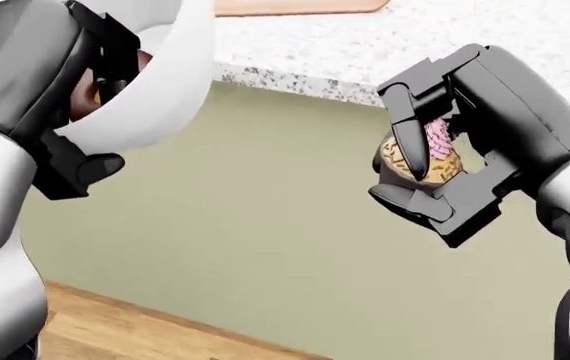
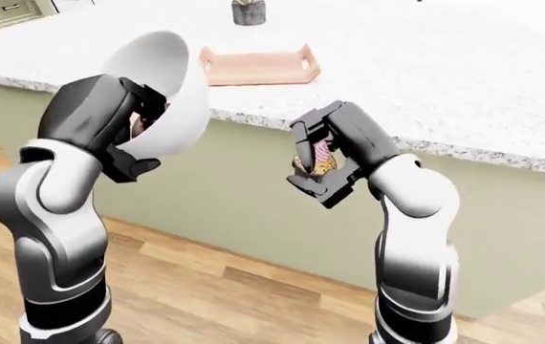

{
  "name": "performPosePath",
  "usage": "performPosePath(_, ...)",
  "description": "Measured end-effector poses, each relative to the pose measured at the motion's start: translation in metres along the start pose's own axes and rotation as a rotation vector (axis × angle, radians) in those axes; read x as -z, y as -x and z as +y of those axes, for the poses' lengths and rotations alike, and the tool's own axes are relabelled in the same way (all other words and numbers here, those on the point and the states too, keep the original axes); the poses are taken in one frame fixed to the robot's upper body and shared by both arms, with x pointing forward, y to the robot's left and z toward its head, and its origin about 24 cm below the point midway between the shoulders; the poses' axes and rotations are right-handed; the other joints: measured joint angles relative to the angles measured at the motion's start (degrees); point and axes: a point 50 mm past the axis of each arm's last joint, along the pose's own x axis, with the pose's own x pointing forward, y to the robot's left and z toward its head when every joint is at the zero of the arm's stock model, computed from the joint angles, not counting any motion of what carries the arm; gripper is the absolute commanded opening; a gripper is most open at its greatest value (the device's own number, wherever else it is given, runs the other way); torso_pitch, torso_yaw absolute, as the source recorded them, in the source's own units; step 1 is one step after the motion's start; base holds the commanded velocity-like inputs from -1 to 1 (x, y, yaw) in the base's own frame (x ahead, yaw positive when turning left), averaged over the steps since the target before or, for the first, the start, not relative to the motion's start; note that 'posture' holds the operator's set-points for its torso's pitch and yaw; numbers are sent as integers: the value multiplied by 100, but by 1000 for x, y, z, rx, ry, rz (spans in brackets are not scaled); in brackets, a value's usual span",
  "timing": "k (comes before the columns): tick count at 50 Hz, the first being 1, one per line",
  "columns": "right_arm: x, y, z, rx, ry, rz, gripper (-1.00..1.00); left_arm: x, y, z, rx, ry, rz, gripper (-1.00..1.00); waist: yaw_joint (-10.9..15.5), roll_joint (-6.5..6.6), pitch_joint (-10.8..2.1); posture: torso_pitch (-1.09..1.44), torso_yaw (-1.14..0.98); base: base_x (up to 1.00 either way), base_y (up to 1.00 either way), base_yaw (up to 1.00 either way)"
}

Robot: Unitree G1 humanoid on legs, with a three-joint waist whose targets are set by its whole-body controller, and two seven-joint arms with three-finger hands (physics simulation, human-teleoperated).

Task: Pick up the bowl with donut and place it on the tray. Pick up the cupcake and place it on the tray.

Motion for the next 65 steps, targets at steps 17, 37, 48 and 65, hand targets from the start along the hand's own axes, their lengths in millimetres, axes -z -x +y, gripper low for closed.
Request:
performPosePath(17, -7, 2, -8, 44, 6, -17, -100, -6, 1, 9, -41, -5, -22, -100, 24, -436, 2, 0, 0, 13, 0, 0)
performPosePath(37, -1, 1, -10, 60, 21, -9, -100, -9, 1, 8, -44, -3, -46, -100, -15, -603, -64, 0, 0, 28, 9, 0)
performPosePath(48, -4, 1, -8, 36, 13, -11, -100, -5, -3, 8, -7, -1, -28, -100, 207, -226, 54, 0, 0, 7, 37, 18)
performPosePath(65, -17, 2, -10, 37, 21, -55, -100, 1, 0, 18, -38, 2, 0, -100, 87, -432, 22, 0, 0, 0, 5, 24)
